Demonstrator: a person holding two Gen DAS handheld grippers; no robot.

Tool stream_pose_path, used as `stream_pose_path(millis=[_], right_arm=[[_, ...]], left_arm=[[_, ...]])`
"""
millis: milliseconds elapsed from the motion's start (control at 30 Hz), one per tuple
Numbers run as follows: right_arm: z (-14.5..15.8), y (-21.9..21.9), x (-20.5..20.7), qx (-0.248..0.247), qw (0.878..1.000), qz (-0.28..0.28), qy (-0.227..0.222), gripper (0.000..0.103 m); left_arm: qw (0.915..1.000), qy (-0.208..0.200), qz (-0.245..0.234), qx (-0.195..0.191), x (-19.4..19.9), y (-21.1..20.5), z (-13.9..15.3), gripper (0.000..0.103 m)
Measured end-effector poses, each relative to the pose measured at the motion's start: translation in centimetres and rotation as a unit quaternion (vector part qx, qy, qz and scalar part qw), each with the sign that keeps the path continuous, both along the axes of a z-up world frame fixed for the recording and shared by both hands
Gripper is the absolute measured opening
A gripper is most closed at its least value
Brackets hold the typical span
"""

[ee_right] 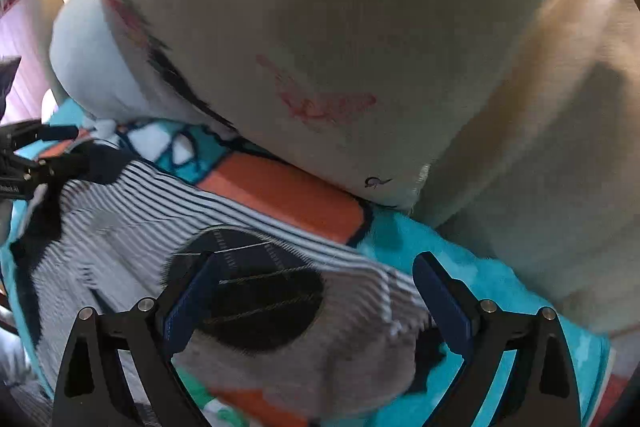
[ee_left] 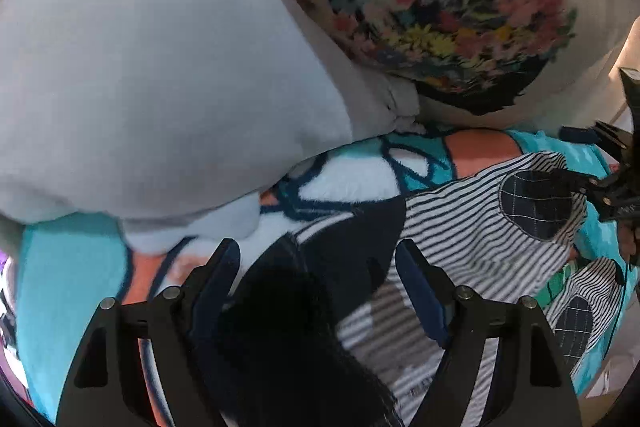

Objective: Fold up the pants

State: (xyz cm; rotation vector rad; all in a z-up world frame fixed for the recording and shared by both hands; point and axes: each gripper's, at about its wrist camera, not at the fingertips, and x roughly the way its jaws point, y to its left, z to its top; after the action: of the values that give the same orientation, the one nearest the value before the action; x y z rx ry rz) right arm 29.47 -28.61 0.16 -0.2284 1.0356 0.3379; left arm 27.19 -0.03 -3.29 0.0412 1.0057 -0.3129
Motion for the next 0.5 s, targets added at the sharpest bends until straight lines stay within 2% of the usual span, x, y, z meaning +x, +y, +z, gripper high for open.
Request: stream_pose_path(millis=[33, 267, 367, 433, 467, 500], right_arm=[[-0.5, -0.1, 0.7, 0.002, 1.0, 0.008, -0.005, 0.097], [-3.4, -1.7, 2.9, 0.033, 0.998, 0.029, 0.037, 0.094], [-4.3, -2.1, 2.7, 0.049, 0.996, 0.043, 0.056, 0.093], [-4.6, -2.0, 2.3, 0.041, 0.996, 0.051, 0.054, 0.091], [-4.4, -2.1, 2.0, 0.041, 0.997, 0.053, 0.049, 0.085], [-4.3, -2.1, 1.9, 0.045, 0.997, 0.052, 0.046, 0.067]], left_arm=[[0.9999, 0.003, -0.01, -0.002, 0.4, -0.2, -0.3, 0.08], [0.9969, 0.041, -0.066, -0.004, 1.8, -1.3, -2.4, 0.08], [0.9962, 0.036, -0.078, 0.011, 1.9, -1.8, -2.5, 0.08], [0.9959, 0.036, -0.081, 0.019, 1.7, -2.1, -2.5, 0.08], [0.9959, 0.034, -0.08, 0.025, 1.6, -2.2, -2.4, 0.073], [0.9959, 0.031, -0.08, 0.029, 1.4, -2.2, -2.2, 0.056]])
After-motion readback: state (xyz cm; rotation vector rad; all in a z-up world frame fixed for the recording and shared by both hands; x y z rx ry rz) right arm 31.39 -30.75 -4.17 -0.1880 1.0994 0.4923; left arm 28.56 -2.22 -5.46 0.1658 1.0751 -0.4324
